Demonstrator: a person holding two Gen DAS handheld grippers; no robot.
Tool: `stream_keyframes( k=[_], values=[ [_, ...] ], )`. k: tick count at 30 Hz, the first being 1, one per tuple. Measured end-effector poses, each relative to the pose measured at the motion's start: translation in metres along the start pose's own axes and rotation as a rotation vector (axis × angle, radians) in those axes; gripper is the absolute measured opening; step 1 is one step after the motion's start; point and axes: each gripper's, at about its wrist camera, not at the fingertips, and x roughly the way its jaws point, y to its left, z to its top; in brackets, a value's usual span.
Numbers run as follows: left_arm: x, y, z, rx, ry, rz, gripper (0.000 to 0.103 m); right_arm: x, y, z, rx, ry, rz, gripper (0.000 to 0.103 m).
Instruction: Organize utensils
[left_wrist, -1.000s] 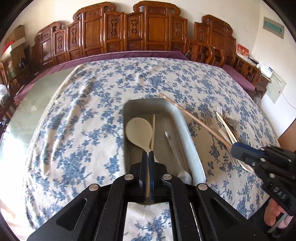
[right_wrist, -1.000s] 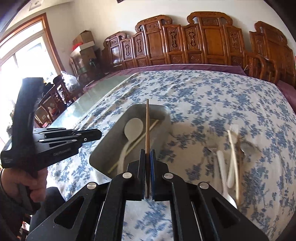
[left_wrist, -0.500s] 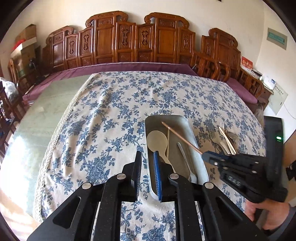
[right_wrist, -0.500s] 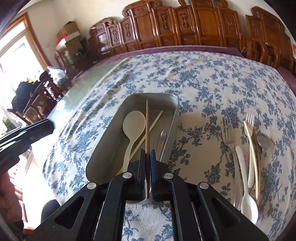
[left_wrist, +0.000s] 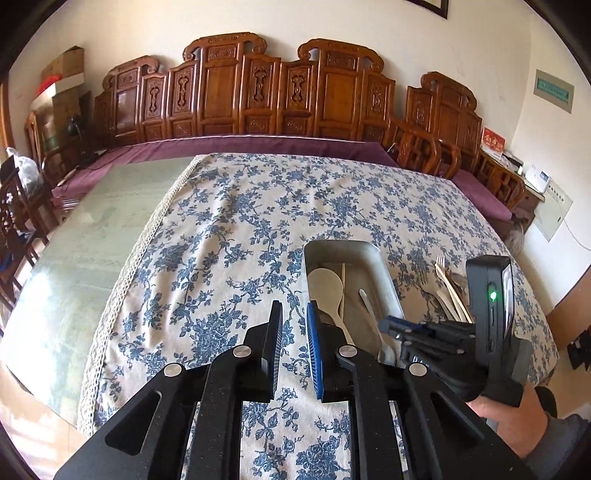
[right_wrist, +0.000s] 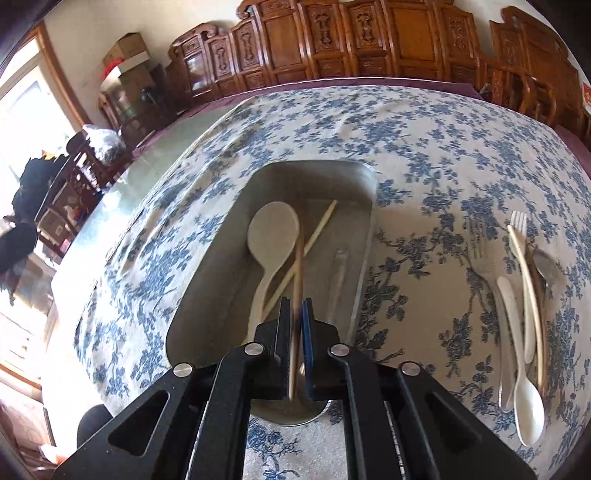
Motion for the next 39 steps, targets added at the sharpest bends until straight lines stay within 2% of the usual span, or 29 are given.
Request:
stream_keyframes(
  k=[1,3,4,12,18,20,22,24,25,26,29,32,35,39],
  values=[
    [0.0,0.0,0.0,0.001,0.0,0.0,0.012,-0.001,0.001,-0.001,-0.003,-0.002,0.007,0.009],
    [0.001,-0.001,-0.001,0.0,0.003,-0.002,0.012,-0.005,0.001,-0.001,-0.01,-0.013,0.031,0.021],
    [0.001,-0.001,-0.002,-0.001,0.005,-0.003,0.013,-0.008,0.001,-0.002,-0.012,-0.023,0.035,0.023],
    [0.002,-0.016,-0.009,0.012,0.007,-0.021,0.017,-0.049,-0.019,0.0,-0.043,-0.1,0.066,0.023],
    [0.002,-0.034,-0.01,0.03,-0.003,-0.04,0.024,-0.091,-0.044,-0.011,-0.097,-0.139,0.048,0.023],
    [0.003,-0.041,-0.009,0.039,-0.003,-0.04,0.031,-0.102,-0.053,-0.017,-0.111,-0.143,0.04,0.023],
    [0.003,-0.046,-0.009,0.043,-0.002,-0.04,0.033,-0.112,-0.066,-0.022,-0.12,-0.14,0.022,0.023],
    [0.004,-0.051,-0.009,0.043,-0.003,-0.045,0.045,-0.121,-0.08,-0.027,-0.114,-0.143,0.008,0.023],
    [0.003,-0.054,-0.009,0.044,-0.009,-0.044,0.056,-0.125,-0.088,-0.029,-0.112,-0.147,-0.002,0.023],
    [0.003,-0.057,-0.009,0.046,-0.016,-0.044,0.063,-0.128,-0.094,-0.031,-0.11,-0.15,-0.01,0.023],
    [0.007,-0.065,-0.009,0.047,-0.014,-0.044,0.077,-0.141,-0.118,-0.036,-0.1,-0.168,-0.055,0.023],
    [0.013,-0.074,-0.011,0.048,-0.009,-0.052,0.084,-0.15,-0.144,-0.038,-0.078,-0.176,-0.096,0.023],
    [0.019,-0.086,-0.012,0.061,-0.001,-0.055,0.084,-0.15,-0.168,-0.041,-0.058,-0.166,-0.126,0.023],
    [0.024,-0.098,-0.013,0.077,0.008,-0.062,0.084,-0.135,-0.188,-0.046,-0.03,-0.133,-0.121,0.023]
  ],
)
